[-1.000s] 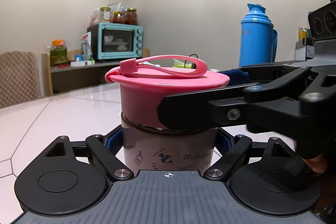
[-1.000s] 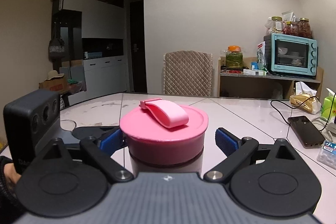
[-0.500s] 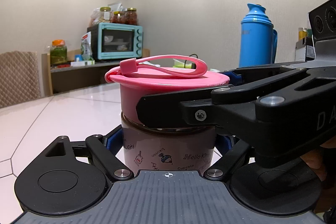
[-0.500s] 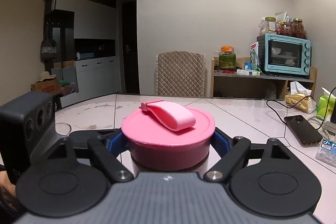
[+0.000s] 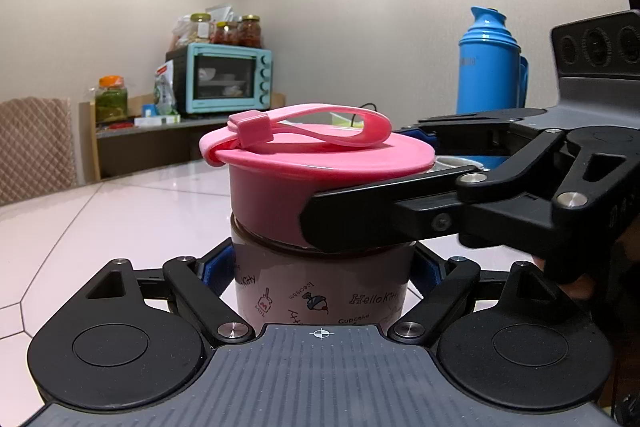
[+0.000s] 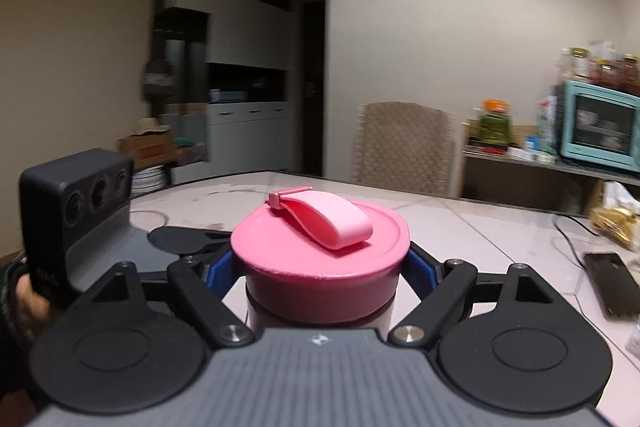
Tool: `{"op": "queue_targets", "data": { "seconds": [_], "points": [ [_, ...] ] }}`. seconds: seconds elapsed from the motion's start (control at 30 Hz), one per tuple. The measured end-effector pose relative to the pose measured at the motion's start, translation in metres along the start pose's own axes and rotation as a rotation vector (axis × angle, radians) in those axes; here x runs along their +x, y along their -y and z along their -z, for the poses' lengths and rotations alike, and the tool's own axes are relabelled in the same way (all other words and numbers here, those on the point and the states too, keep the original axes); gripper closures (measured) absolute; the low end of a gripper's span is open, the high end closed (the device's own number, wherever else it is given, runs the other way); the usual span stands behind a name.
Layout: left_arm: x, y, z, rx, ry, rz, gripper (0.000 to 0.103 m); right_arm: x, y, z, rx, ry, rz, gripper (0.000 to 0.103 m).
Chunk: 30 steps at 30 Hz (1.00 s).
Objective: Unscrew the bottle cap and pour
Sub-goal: 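Regrasp the lid rim with the right gripper and twist further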
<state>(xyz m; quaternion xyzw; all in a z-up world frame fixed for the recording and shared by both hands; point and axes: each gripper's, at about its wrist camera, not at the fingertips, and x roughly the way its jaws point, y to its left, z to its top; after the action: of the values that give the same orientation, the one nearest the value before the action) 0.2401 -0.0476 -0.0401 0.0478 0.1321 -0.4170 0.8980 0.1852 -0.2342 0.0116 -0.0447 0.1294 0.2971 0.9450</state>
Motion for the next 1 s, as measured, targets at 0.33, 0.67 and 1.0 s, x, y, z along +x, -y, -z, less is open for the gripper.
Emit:
{"op": "queue_targets", "data": {
  "seconds": [0.33,0.67,1.0],
  "points": [
    [0.0,0.001,0.0,0.0,0.001,0.0,0.013,-0.002,0.027,0.0,0.027,0.02,-0.16,0.018],
    [0.0,0.001,0.0,0.0,0.001,0.001,0.013,-0.005,0.011,-0.012,0.044,-0.001,-0.085,0.006],
    [0.001,0.001,0.0,0.001,0.001,0.0,0.013,-0.023,-0.021,-0.02,0.079,0.01,0.107,0.006]
  ]
}}
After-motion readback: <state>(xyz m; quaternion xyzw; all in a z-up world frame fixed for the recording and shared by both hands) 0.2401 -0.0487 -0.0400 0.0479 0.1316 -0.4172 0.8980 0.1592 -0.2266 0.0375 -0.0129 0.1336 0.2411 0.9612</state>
